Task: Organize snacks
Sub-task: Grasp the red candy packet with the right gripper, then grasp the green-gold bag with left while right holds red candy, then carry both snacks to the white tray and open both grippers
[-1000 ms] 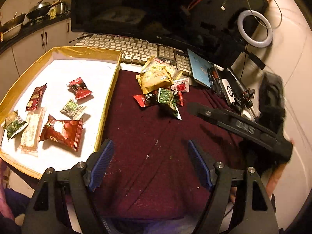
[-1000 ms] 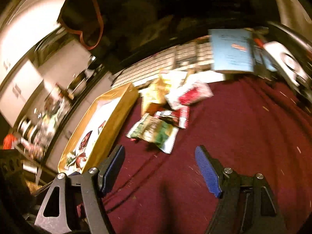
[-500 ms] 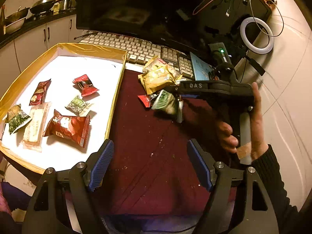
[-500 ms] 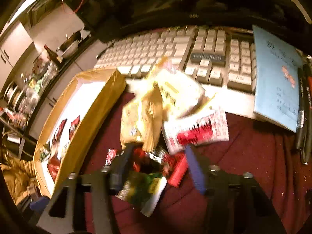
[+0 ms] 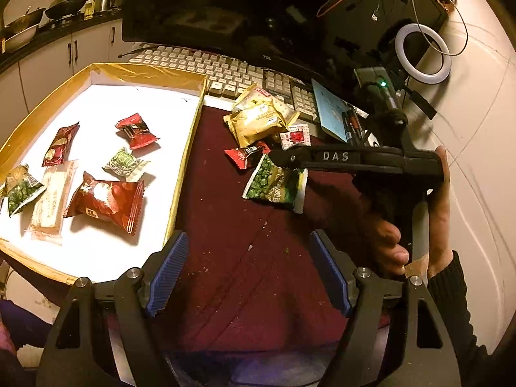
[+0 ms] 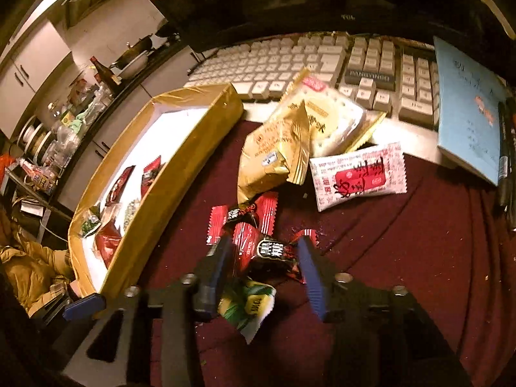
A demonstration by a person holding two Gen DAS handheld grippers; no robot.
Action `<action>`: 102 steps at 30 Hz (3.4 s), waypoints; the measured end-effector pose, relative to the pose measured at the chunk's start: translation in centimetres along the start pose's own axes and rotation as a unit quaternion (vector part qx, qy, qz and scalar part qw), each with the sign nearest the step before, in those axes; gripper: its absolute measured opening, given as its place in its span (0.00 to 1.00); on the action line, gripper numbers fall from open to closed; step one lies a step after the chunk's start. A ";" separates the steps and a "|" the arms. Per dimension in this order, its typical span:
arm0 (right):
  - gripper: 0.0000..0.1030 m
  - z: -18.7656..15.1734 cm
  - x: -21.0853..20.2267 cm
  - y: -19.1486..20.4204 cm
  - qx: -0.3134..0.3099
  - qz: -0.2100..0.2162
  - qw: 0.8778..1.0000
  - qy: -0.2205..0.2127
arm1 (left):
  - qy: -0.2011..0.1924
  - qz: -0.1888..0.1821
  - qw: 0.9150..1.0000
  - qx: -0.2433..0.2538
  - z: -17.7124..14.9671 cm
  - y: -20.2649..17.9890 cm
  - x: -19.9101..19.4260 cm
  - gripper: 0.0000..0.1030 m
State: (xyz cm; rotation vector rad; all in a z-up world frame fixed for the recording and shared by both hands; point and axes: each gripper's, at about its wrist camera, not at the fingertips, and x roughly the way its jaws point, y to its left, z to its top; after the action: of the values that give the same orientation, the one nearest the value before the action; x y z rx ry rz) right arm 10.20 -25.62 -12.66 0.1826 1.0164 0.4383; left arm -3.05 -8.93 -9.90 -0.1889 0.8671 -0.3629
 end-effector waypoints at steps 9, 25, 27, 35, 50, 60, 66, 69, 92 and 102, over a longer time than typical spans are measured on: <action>0.48 -4.4 -2.5 0.5 0.056 0.006 0.998 -0.036 | 0.006 -0.002 1.000 0.004 -0.1 -0.5 0.5 0.75; 0.39 -9.8 -5.3 -2.1 0.101 0.098 0.986 -0.093 | 0.037 -0.031 0.999 0.024 -0.3 -2.6 2.1 0.75; 0.39 -10.4 -5.7 -2.9 0.113 0.102 0.983 -0.100 | 0.042 -0.033 0.998 0.029 -0.3 -2.9 2.5 0.75; 0.39 -11.0 -6.5 -4.1 0.131 0.072 0.983 -0.103 | 0.060 -0.013 0.996 0.060 0.1 -4.2 4.9 0.75; 0.39 -11.4 -7.0 -4.3 0.148 0.048 0.982 -0.105 | 0.046 -0.036 0.997 0.056 -0.1 -3.9 5.0 0.35; 0.46 -8.1 -4.2 0.0 0.132 0.023 0.987 -0.083 | -0.021 -0.036 0.999 -0.025 -0.3 0.7 -1.1 0.35; 0.45 -6.5 -2.6 2.2 0.119 -0.081 0.986 -0.089 | -0.035 -0.035 0.998 -0.041 -0.2 2.2 -2.3 0.35; 0.29 -6.8 -2.2 3.1 0.098 -0.141 0.980 -0.097 | -0.042 -0.038 0.997 -0.045 -0.2 2.7 -2.8 0.35; 0.19 -0.5 -1.3 11.4 -0.030 0.016 0.993 -0.116 | -0.097 0.051 0.984 -0.139 8.8 12.8 -4.1 0.35; 0.19 6.4 7.3 12.3 -0.028 -0.027 0.999 -0.017 | 0.031 0.072 0.985 -0.156 12.8 16.5 4.3 0.35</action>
State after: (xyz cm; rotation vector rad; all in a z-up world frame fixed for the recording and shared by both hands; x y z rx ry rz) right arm 15.61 -11.01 -10.72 0.1120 0.9735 0.4124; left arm 13.26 4.85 -9.84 -0.4035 0.9918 -0.0972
